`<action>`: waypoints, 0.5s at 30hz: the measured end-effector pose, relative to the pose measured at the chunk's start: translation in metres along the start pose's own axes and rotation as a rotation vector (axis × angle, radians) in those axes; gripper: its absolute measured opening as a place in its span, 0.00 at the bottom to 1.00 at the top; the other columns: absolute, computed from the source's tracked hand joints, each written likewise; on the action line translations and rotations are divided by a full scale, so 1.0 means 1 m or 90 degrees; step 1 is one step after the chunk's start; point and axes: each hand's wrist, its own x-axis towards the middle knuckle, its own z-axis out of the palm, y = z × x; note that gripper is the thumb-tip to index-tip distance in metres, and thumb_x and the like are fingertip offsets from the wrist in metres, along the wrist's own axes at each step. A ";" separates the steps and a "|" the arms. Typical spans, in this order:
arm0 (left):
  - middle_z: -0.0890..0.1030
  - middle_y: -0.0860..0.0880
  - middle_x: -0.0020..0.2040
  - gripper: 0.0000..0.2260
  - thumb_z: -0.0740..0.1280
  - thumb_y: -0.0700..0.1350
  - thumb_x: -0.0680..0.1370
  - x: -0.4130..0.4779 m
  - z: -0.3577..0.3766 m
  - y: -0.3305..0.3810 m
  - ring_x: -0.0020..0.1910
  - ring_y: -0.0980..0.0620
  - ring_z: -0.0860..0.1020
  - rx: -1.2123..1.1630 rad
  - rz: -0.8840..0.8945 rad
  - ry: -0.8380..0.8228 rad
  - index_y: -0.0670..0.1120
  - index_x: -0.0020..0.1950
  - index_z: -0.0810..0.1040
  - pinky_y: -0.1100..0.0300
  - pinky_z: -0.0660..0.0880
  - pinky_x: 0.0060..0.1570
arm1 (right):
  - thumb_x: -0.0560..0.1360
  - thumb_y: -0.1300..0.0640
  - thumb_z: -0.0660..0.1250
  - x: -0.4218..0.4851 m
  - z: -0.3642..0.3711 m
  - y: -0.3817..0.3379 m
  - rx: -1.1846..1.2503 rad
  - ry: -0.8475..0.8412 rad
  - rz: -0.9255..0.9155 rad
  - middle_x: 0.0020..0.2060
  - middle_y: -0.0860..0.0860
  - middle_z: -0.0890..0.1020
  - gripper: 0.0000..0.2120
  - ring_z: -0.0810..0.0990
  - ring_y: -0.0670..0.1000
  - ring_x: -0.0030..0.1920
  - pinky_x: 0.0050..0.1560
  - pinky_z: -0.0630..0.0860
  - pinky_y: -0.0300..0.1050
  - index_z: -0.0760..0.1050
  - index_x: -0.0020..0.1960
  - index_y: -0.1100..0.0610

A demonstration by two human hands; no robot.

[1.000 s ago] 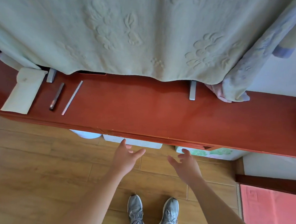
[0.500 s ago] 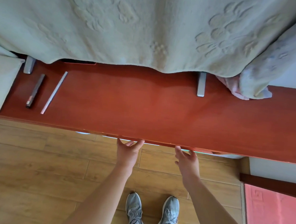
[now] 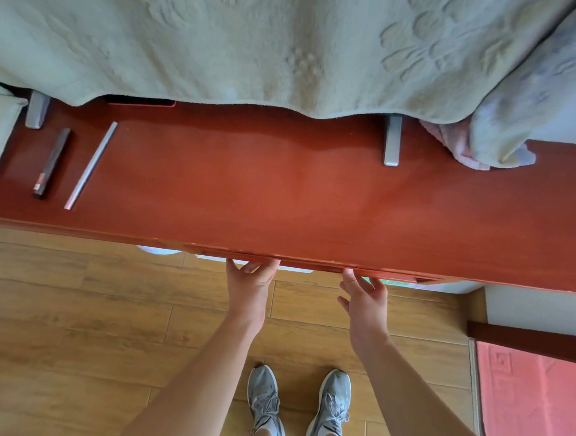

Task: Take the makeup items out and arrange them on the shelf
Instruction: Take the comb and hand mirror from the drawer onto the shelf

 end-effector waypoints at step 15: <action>0.80 0.39 0.54 0.30 0.75 0.32 0.73 -0.060 -0.048 -0.022 0.50 0.51 0.82 0.029 -0.023 0.003 0.52 0.64 0.62 0.53 0.76 0.61 | 0.76 0.57 0.70 -0.060 -0.026 0.048 0.058 0.008 -0.014 0.55 0.51 0.79 0.17 0.81 0.50 0.54 0.55 0.78 0.50 0.67 0.61 0.54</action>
